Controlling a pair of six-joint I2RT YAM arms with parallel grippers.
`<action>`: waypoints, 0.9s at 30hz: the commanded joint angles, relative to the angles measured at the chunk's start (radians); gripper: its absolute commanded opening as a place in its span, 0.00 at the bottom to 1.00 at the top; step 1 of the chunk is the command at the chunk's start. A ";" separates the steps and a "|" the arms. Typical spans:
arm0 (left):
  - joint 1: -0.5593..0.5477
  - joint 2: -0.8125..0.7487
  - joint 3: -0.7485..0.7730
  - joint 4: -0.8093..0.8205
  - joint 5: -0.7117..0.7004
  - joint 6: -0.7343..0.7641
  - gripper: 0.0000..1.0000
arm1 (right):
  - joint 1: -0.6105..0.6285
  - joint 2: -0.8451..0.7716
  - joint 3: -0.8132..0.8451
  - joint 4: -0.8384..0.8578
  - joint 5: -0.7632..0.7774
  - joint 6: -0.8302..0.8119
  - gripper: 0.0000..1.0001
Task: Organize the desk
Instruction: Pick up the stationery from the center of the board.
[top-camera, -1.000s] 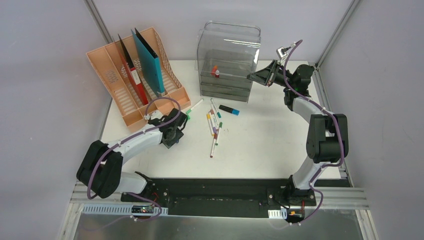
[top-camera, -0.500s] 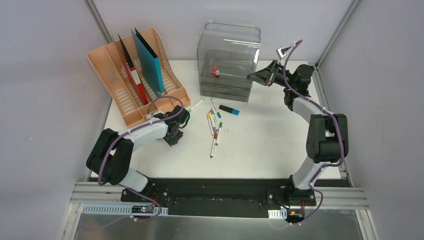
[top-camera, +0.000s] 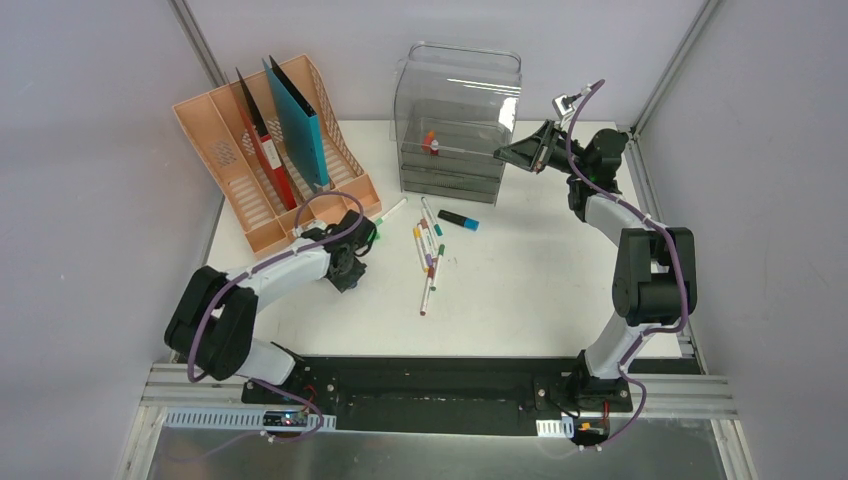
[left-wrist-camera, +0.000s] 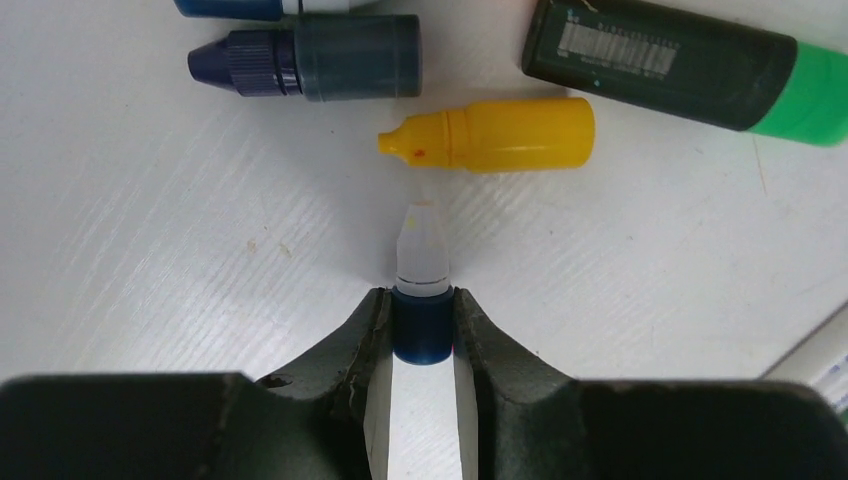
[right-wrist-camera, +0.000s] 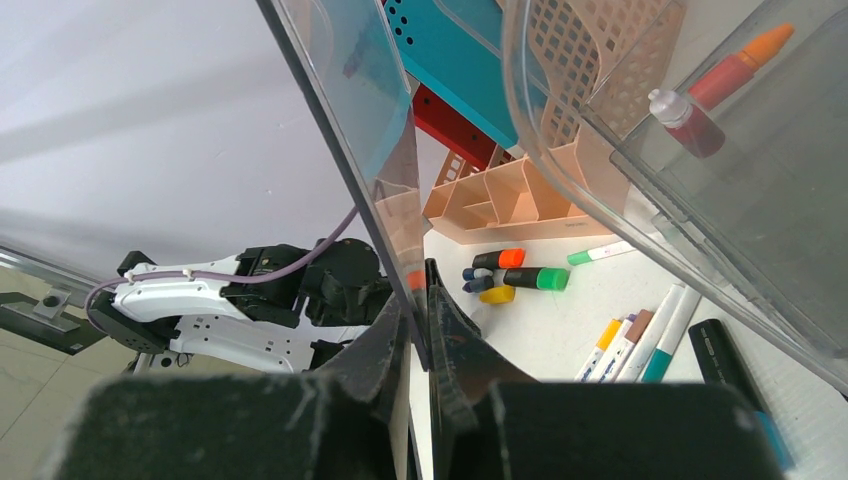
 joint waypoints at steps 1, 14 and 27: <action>0.010 -0.119 -0.019 0.030 0.048 0.083 0.05 | 0.017 0.017 0.019 -0.004 -0.015 0.021 0.06; 0.010 -0.492 -0.425 1.036 0.449 0.519 0.00 | 0.021 0.016 0.019 -0.005 -0.016 0.019 0.06; 0.011 -0.264 -0.408 1.619 0.663 0.739 0.00 | 0.025 0.012 0.019 -0.005 -0.019 0.017 0.06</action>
